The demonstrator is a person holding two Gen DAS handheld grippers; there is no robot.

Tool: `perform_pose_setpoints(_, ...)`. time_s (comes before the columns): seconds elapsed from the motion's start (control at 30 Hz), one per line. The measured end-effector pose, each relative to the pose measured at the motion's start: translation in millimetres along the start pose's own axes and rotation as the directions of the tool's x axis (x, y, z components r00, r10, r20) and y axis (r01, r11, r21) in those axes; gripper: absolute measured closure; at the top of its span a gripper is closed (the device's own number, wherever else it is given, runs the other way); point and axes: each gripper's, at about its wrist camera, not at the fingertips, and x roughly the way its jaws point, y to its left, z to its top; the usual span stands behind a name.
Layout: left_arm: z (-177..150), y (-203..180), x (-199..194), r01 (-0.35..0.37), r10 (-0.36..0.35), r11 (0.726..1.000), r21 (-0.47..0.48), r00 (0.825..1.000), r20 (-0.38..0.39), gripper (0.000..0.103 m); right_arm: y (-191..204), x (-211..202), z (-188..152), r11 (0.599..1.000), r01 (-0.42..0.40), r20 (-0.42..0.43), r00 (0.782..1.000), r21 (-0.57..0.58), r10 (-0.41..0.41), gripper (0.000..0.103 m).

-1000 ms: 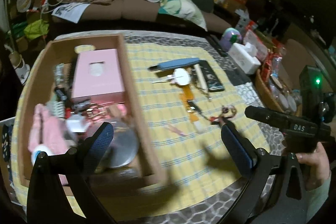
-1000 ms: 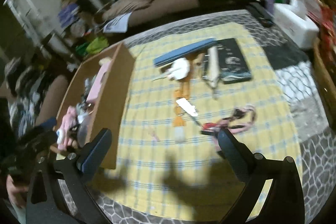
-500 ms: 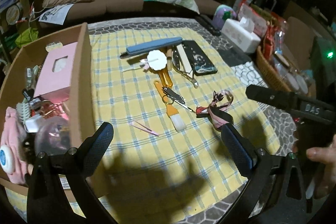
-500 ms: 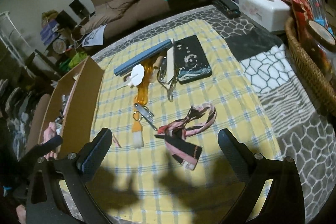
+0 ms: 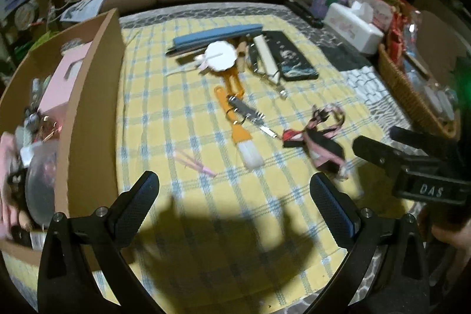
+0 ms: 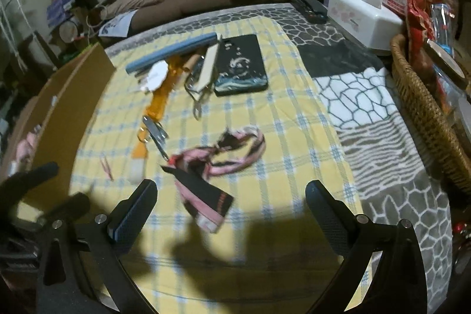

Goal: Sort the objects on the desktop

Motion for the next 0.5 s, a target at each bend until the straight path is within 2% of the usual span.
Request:
perform_pose_setpoints(0.07,-7.4,-6.0,-1.3,-0.046,0.046,0.999,0.009,0.999,0.016,0.000,-0.7,4.5,-8.9,1.000,0.002,-0.004,1.000,-0.013,-0.002,0.000)
perform_pose_setpoints(0.13,-14.0,-10.5,-3.8,-0.060,0.060,0.998,0.004,0.998,0.030,0.000,-0.4,8.3,-15.0,0.999,0.013,-0.010,1.000,-0.032,-0.013,0.000)
perform_pose_setpoints(0.23,-18.9,-10.4,-4.5,-0.023,0.024,0.999,-0.038,0.999,0.026,0.000,-1.7,10.5,-19.6,0.999,0.022,-0.014,1.000,-0.046,-0.023,0.000)
perform_pose_setpoints(0.37,-18.1,-4.2,-12.4,0.022,-0.016,0.996,-0.081,0.997,0.074,0.000,-6.5,3.9,-15.1,1.000,0.013,0.004,1.000,-0.022,-0.013,0.000)
perform_pose_setpoints(0.5,-8.7,-7.0,-13.0,-0.006,0.012,0.998,-0.068,0.995,0.101,0.000,-17.4,-5.9,-4.3,1.000,-0.002,0.043,0.999,0.031,0.001,0.000)
